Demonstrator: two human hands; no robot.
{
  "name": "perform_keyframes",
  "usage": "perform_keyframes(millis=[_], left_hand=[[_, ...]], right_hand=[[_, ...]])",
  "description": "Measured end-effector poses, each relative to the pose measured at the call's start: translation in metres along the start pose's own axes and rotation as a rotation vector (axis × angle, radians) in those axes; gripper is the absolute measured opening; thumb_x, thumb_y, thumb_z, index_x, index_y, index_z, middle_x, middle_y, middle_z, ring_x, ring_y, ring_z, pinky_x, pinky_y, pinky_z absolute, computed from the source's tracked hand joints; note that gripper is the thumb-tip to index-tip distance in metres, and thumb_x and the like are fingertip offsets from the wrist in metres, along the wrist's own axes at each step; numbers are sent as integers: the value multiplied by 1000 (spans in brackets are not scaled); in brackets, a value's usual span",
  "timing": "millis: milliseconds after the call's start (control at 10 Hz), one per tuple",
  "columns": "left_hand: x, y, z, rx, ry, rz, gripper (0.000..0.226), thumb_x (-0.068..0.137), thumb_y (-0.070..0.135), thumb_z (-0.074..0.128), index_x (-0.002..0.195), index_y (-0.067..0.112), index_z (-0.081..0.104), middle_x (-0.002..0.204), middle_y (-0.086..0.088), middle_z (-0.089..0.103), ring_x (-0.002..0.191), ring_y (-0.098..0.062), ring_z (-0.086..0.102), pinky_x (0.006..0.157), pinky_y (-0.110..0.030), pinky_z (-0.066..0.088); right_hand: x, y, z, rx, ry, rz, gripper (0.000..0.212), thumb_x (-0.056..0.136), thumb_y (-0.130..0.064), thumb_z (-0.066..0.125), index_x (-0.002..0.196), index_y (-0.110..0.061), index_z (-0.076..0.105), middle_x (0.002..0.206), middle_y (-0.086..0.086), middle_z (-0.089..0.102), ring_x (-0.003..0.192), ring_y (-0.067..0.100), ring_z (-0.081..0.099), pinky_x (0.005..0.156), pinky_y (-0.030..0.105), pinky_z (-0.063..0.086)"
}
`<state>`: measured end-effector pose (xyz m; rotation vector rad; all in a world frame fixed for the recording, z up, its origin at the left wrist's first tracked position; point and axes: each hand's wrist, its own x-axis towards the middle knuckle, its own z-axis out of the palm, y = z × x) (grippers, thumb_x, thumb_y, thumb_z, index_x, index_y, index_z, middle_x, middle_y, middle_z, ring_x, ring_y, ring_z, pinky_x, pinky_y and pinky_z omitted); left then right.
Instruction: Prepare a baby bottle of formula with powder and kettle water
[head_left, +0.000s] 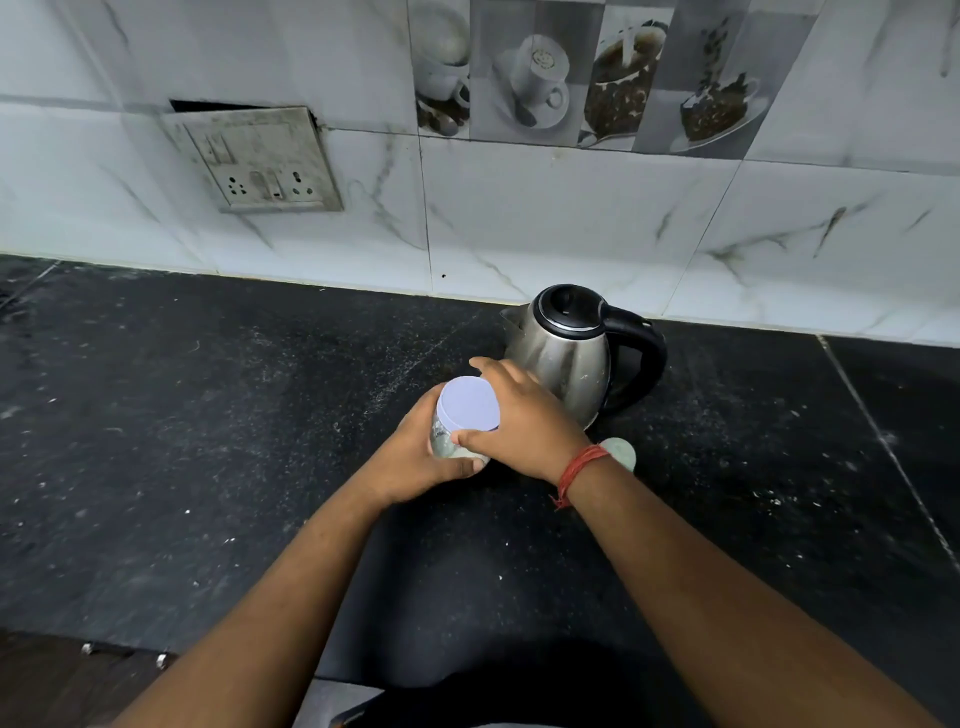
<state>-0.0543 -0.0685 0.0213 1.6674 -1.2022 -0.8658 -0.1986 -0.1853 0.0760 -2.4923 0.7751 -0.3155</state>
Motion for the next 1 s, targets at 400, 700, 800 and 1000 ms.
perform_keyframes(millis=[400,700,800,1000], left_hand=[[-14,-36,12,-16,44,-65,89,77,8,90,142,30,35,136,14,50,116,25,47,94,0,36],[-18,-44,15,-21,67,-58,88,78,8,90,137,43,35,138,19,47,118,24,46,95,-1,38],[-19,-43,14,8,51,-72,91,76,15,92,140,45,34,141,17,48,127,16,46,104,-10,39],[-28,-52,3,46,81,-164,129,63,69,77,164,28,8,170,0,20,157,-18,16,128,-48,19]], right_hand=[[-14,8,46,110,-4,32,85,79,-25,81,152,-15,38,147,6,46,133,27,38,114,35,32],[-21,16,58,120,4,-9,65,81,-24,80,140,-17,54,145,1,46,129,23,40,111,28,32],[-21,16,57,110,-19,-10,67,81,-26,80,142,-18,52,145,1,46,130,23,39,112,29,32],[-20,21,42,126,40,-25,71,86,-36,76,147,-16,46,146,3,44,136,22,42,115,34,35]])
